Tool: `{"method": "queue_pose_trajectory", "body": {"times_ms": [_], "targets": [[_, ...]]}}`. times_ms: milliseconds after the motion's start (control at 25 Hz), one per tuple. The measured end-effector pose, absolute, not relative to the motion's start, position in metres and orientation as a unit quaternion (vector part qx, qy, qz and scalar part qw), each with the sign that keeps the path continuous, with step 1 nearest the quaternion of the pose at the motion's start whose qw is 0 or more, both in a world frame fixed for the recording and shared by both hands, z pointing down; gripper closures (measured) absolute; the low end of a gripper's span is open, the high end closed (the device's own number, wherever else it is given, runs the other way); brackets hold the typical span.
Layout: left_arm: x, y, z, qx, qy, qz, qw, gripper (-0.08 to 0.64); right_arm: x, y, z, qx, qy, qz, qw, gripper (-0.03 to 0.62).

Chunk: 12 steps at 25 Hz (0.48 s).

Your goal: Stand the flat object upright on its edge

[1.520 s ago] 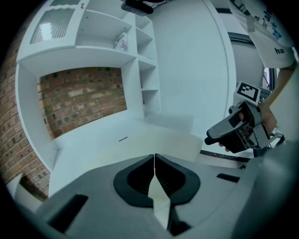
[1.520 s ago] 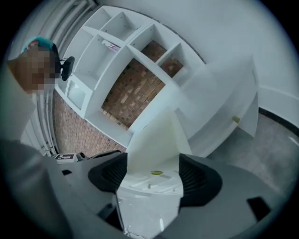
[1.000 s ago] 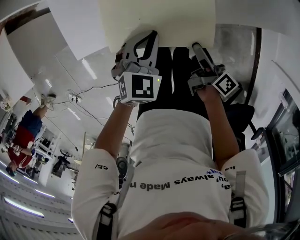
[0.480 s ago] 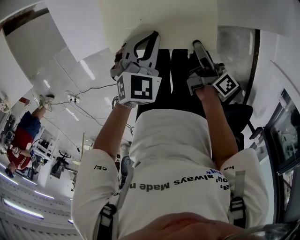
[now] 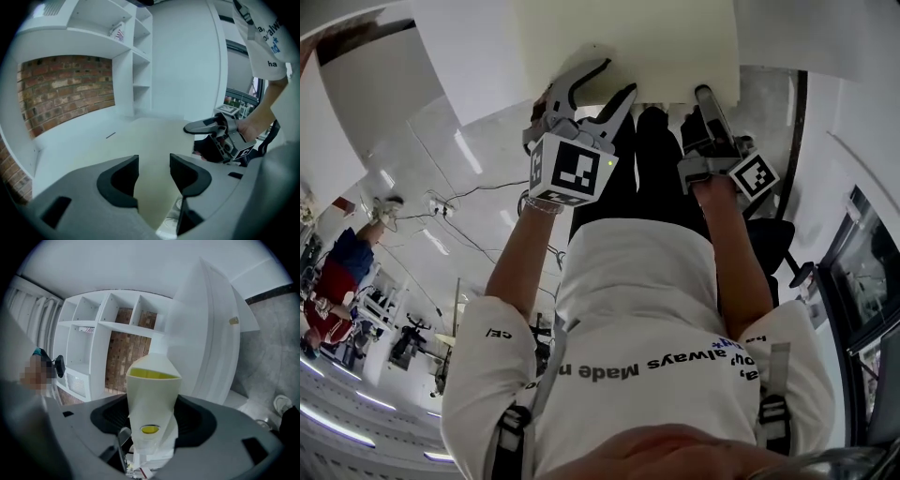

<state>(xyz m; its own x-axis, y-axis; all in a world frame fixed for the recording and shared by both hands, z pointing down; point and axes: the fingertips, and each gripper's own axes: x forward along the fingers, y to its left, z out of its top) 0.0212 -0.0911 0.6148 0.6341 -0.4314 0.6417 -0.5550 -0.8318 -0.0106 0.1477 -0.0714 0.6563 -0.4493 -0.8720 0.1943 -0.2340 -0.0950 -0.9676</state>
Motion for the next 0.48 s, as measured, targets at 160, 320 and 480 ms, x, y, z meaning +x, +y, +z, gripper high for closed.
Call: {"method": "queue_pose_trajectory", "body": {"times_ms": [160,320,480], "targets": [[0.031,-0.08,0.605,0.905,-0.243,0.341,0.073,0.328,0.152,-0.081,0.643,-0.458,0.625,-0.576,0.262,0.295],[0.04,-0.07,0.606,0.896,-0.232,0.378,0.032,0.301,0.153,-0.086,0.63,-0.459,0.637,-0.568,0.246,0.296],[0.048,-0.067,0.605,0.893,-0.22,0.393,0.022,0.288,0.151,-0.092,0.619,-0.46,0.64,-0.567,0.239,0.296]]}}
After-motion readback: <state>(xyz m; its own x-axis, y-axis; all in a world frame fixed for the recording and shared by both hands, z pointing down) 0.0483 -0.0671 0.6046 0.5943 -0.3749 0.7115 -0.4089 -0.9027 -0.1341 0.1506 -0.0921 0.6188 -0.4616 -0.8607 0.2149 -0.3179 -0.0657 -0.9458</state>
